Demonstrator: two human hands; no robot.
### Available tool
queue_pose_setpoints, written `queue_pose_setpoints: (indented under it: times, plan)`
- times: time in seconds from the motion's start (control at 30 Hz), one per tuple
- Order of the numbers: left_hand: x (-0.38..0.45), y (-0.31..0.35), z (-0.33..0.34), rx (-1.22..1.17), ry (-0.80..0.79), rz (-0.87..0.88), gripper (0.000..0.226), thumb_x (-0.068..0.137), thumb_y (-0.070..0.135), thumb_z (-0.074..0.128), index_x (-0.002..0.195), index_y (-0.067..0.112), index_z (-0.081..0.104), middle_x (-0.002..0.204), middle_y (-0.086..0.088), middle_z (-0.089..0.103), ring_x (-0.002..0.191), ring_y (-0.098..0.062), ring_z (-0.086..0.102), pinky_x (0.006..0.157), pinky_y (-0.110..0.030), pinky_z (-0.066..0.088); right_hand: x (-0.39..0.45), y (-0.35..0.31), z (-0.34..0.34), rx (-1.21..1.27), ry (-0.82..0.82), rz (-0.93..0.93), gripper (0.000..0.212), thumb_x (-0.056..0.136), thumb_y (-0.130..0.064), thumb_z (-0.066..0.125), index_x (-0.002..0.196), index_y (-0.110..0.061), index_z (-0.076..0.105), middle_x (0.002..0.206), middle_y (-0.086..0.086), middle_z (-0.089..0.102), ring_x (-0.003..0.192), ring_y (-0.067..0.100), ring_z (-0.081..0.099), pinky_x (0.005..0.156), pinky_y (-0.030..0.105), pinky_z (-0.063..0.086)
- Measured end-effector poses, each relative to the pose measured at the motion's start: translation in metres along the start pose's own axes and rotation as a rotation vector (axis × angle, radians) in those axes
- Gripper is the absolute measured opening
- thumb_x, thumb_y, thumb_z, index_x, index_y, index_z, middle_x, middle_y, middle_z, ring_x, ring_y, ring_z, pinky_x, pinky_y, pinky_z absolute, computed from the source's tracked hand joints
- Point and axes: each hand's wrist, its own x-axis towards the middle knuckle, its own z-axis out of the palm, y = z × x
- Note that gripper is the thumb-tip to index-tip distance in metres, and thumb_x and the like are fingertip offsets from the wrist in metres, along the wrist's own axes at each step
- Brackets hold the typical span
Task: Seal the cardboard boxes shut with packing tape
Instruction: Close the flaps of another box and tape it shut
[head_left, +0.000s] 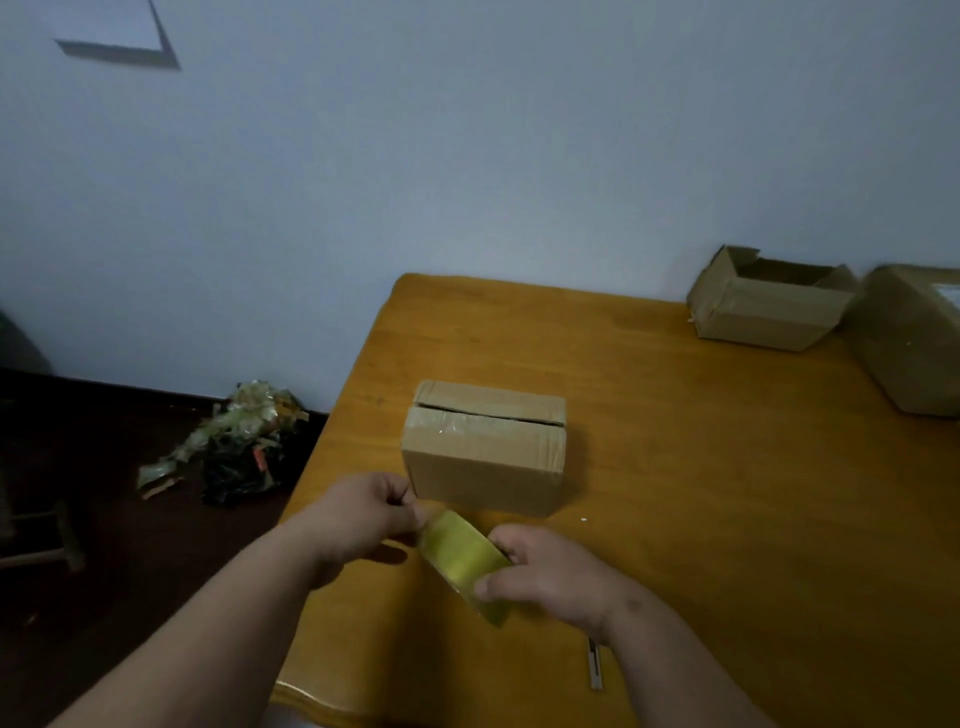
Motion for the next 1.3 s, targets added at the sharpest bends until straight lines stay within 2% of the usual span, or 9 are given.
queue_pose_setpoints:
  times: [0.13, 0.4, 0.6, 0.67, 0.73, 0.97, 1.1, 1.2, 1.3]
  plan:
    - [-0.017, 0.017, -0.021, -0.047, 0.038, 0.043, 0.008, 0.093, 0.008, 0.064, 0.088, 0.003, 0.060, 0.084, -0.015, 0.069, 0.079, -0.022, 0.069, 0.071, -0.036, 0.060, -0.004, -0.016, -0.005, -0.050, -0.036, -0.033, 0.039, 0.072, -0.042, 0.069, 0.102, -0.017, 0.062, 0.090, -0.003, 0.063, 0.083, 0.011, 0.058, 0.076, 0.032, 0.043]
    - [-0.015, 0.030, -0.065, -0.410, 0.146, 0.097, 0.013, 0.097, 0.005, 0.055, 0.084, 0.005, 0.054, 0.089, -0.016, 0.066, 0.084, -0.032, 0.073, 0.065, -0.040, 0.060, 0.007, -0.048, -0.038, -0.338, 0.290, -0.191, 0.027, 0.088, -0.047, 0.068, 0.072, -0.027, 0.059, 0.069, -0.009, 0.056, 0.062, -0.002, 0.052, 0.058, 0.015, 0.035]
    - [0.015, 0.041, -0.109, -0.542, 0.146, 0.077, 0.019, 0.097, 0.005, 0.052, 0.078, 0.005, 0.056, 0.081, -0.013, 0.066, 0.076, -0.025, 0.072, 0.056, -0.034, 0.060, 0.024, -0.056, -0.065, 0.225, 0.293, -0.190, 0.075, 0.058, -0.056, 0.080, 0.100, 0.005, 0.066, 0.092, 0.023, 0.065, 0.086, 0.032, 0.064, 0.076, 0.042, 0.048]
    - [0.029, 0.041, -0.117, -0.534, 0.147, 0.066, 0.019, 0.097, 0.005, 0.053, 0.078, 0.005, 0.057, 0.079, -0.013, 0.067, 0.075, -0.023, 0.072, 0.057, -0.034, 0.060, 0.029, -0.061, -0.071, 0.272, 0.267, -0.201, 0.067, 0.058, -0.049, 0.078, 0.096, 0.005, 0.065, 0.087, 0.026, 0.064, 0.080, 0.032, 0.062, 0.072, 0.040, 0.047]
    - [0.045, 0.038, -0.121, -0.513, 0.156, 0.050, 0.018, 0.097, 0.005, 0.054, 0.079, 0.005, 0.058, 0.078, -0.012, 0.067, 0.074, -0.022, 0.072, 0.060, -0.035, 0.059, 0.031, -0.073, -0.074, 0.166, 0.308, -0.187, 0.057, 0.058, -0.053, 0.073, 0.087, -0.005, 0.067, 0.078, 0.014, 0.069, 0.071, 0.025, 0.063, 0.063, 0.034, 0.048]
    - [0.098, 0.019, -0.117, -0.558, 0.162, -0.038, 0.011, 0.097, 0.009, 0.057, 0.086, 0.007, 0.061, 0.082, -0.009, 0.068, 0.079, -0.020, 0.070, 0.061, -0.034, 0.058, 0.051, -0.103, -0.080, -0.391, 0.723, -0.246, 0.024, 0.079, -0.038, 0.078, 0.068, -0.024, 0.064, 0.052, -0.006, 0.052, 0.048, 0.004, 0.049, 0.042, 0.017, 0.035]
    - [0.116, 0.010, -0.110, -0.604, 0.126, -0.136, 0.008, 0.096, 0.011, 0.058, 0.090, 0.009, 0.063, 0.087, -0.009, 0.069, 0.080, -0.019, 0.069, 0.058, -0.032, 0.058, 0.058, -0.112, -0.083, -0.396, 0.665, -0.195, 0.020, 0.083, -0.035, 0.074, 0.072, -0.020, 0.066, 0.056, -0.002, 0.055, 0.047, 0.004, 0.049, 0.043, 0.015, 0.033]
    - [0.124, 0.000, -0.102, -0.648, 0.101, -0.211, 0.006, 0.095, 0.013, 0.059, 0.090, 0.011, 0.062, 0.092, -0.008, 0.067, 0.085, -0.020, 0.066, 0.061, -0.034, 0.057, 0.065, -0.114, -0.091, -0.439, 0.623, -0.163, 0.027, 0.085, -0.040, 0.068, 0.072, -0.017, 0.068, 0.060, 0.007, 0.062, 0.050, 0.012, 0.053, 0.047, 0.026, 0.036]
    - [0.130, -0.009, -0.091, -0.712, 0.088, -0.275, 0.006, 0.095, 0.014, 0.060, 0.089, 0.012, 0.061, 0.090, -0.006, 0.065, 0.085, -0.020, 0.063, 0.068, -0.038, 0.057, 0.072, -0.116, -0.094, -0.438, 0.583, -0.114, 0.028, 0.086, -0.044, 0.064, 0.073, -0.020, 0.069, 0.062, 0.004, 0.063, 0.055, 0.012, 0.057, 0.047, 0.020, 0.038]
